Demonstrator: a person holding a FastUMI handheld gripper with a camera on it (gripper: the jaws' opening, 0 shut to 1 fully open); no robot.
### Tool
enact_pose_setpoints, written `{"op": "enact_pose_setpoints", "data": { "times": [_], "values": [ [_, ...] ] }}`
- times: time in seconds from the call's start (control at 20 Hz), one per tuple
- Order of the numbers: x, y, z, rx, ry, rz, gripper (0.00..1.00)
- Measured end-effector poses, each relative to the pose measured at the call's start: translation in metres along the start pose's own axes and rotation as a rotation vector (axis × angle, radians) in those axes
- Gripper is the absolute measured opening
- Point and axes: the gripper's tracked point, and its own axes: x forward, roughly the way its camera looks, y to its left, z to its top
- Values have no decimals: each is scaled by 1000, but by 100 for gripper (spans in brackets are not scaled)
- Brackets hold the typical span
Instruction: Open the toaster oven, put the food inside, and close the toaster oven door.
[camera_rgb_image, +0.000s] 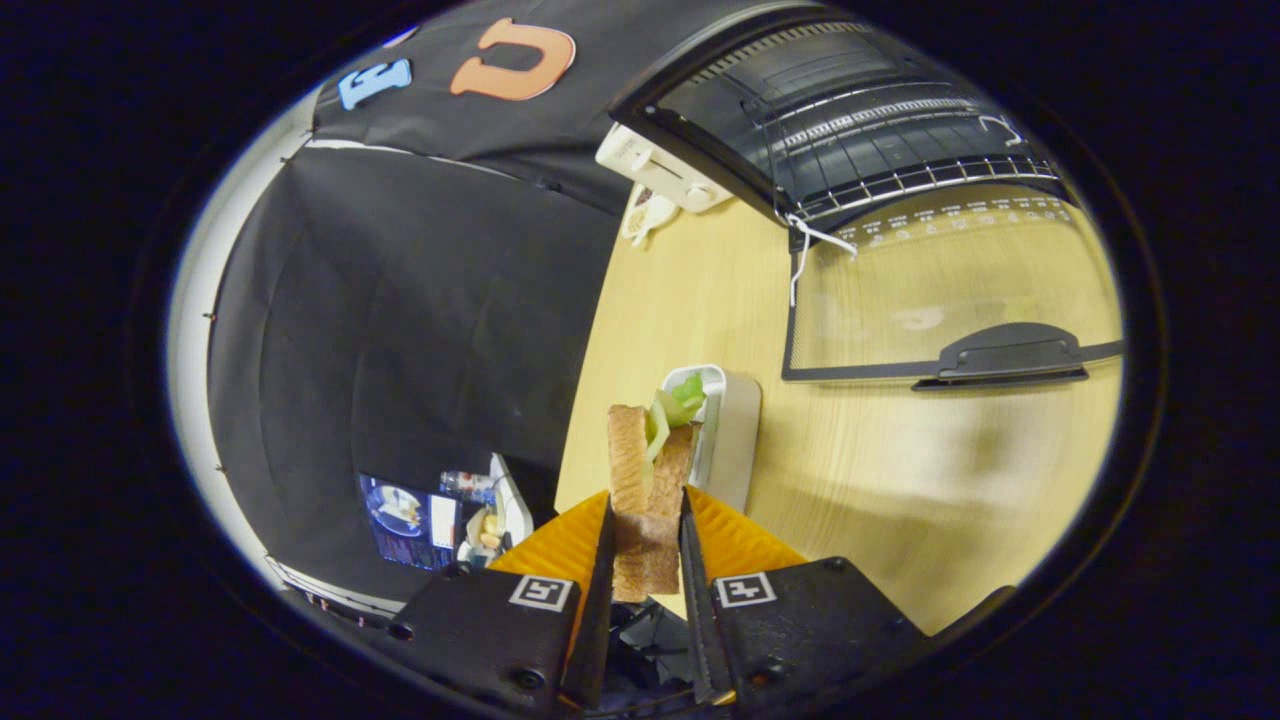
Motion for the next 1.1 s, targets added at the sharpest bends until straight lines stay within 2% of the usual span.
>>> {"op": "enact_pose_setpoints", "data": {
  "times": [0.25,0.5,0.65,0.9,1.1],
  "values": [
    [-22,28,11,-12,-101,112,38],
    [-45,38,43,-22,-325,162,38],
    [-61,42,64,23,-446,192,38],
    [-85,20,98,110,-680,164,38],
    [-105,-10,117,222,-865,95,38]
  ]
}}
